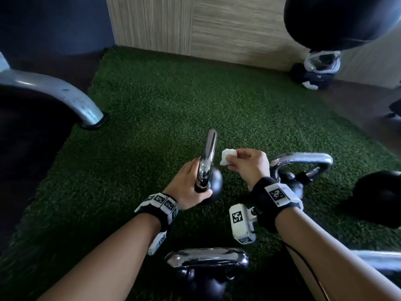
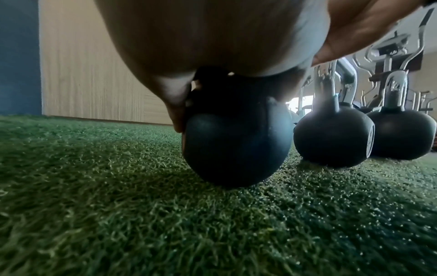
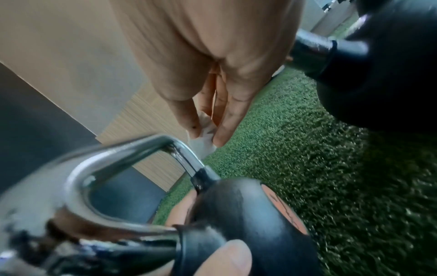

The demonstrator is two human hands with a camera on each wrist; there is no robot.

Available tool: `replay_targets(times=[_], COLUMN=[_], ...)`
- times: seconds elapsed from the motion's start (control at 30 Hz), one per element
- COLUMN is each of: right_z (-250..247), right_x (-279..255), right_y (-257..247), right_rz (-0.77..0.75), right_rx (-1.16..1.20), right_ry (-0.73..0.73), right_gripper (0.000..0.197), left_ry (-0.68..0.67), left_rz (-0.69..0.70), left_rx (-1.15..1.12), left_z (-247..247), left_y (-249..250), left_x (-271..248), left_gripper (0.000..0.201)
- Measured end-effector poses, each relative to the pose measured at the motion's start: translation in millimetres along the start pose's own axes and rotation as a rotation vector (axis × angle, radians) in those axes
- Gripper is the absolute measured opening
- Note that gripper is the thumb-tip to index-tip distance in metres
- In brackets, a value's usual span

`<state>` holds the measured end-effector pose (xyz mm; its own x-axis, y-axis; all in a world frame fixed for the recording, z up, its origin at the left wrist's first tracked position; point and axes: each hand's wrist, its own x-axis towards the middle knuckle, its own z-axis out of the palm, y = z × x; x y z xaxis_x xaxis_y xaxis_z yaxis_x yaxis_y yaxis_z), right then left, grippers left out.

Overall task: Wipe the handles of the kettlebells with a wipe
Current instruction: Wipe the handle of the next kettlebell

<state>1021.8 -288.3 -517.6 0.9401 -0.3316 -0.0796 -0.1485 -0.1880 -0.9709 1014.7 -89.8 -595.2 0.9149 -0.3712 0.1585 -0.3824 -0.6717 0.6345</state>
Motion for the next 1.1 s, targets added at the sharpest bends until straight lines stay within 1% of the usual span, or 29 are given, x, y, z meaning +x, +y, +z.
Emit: replay_targets(times=[0.1,0.17,0.23,0.33,0.4,0.47,0.5,0.57,0.6,0.67,0.73,0.77,0.83,0.9,0.97,1.0,1.1], right_z=[20,34,44,48,47,47,47,49,50,50,49,48,46,44,42,41,37], right_x=[15,23,26,27,29,36,38,43,44,45,48,50,56,55,50,47,41], right_y=[10,15,17,19,17,12,7,0,-3,0,8,11,10,0,-10,-13,-18], right_rz=[0.046,0.025,0.0,0.005,0.002,-0.038,-0.081,-0.154,-0.173,-0.176,-0.173,-0.161,-0.143,-0.199,-0.316,-0.38,-0.476], right_rx=[-0.051,-0.096,-0.113,-0.091,-0.133,-0.175,-0.184,-0.153,-0.122,-0.123,-0.157,-0.161,-0.167,-0.208,-0.215,-0.217,-0.289], right_ry=[0.019,0.005,0.015,0.022,0.004,0.007,0.025,0.087,0.105,0.089,0.006,-0.032,-0.061,-0.004,0.076,0.092,0.08], right_gripper=[0.018,0.022,0.023,0.015,0.011,0.01,0.01,0.013,0.014,0.015,0.016,0.016,0.02,0.021,0.019,0.021,0.026], left_ry=[0.026,0.022,0.024,0.034,0.026,0.025,0.016,-0.013,-0.031,-0.028,0.027,0.029,-0.005,-0.03,-0.029,-0.026,-0.006], left_rz=[-0.004,-0.039,-0.085,-0.097,-0.101,-0.086,-0.089,-0.085,-0.065,-0.062,-0.051,-0.047,-0.075,-0.109,-0.113,-0.102,-0.078], left_rx=[-0.054,-0.071,-0.067,-0.092,-0.124,-0.142,-0.131,-0.114,-0.09,-0.091,-0.151,-0.164,-0.189,-0.21,-0.188,-0.189,-0.235], left_z=[-4,-9,-11,-10,-9,-6,-3,1,1,-1,-1,0,2,7,8,8,6], left_y=[5,16,22,22,18,12,9,3,3,2,0,-3,-5,-13,-16,-15,-15], left_x=[1,1,2,2,4,6,8,10,9,9,11,13,17,20,20,18,16], left_gripper=[0.087,0.092,0.09,0.082,0.084,0.087,0.084,0.067,0.063,0.065,0.08,0.085,0.085,0.084,0.079,0.079,0.091])
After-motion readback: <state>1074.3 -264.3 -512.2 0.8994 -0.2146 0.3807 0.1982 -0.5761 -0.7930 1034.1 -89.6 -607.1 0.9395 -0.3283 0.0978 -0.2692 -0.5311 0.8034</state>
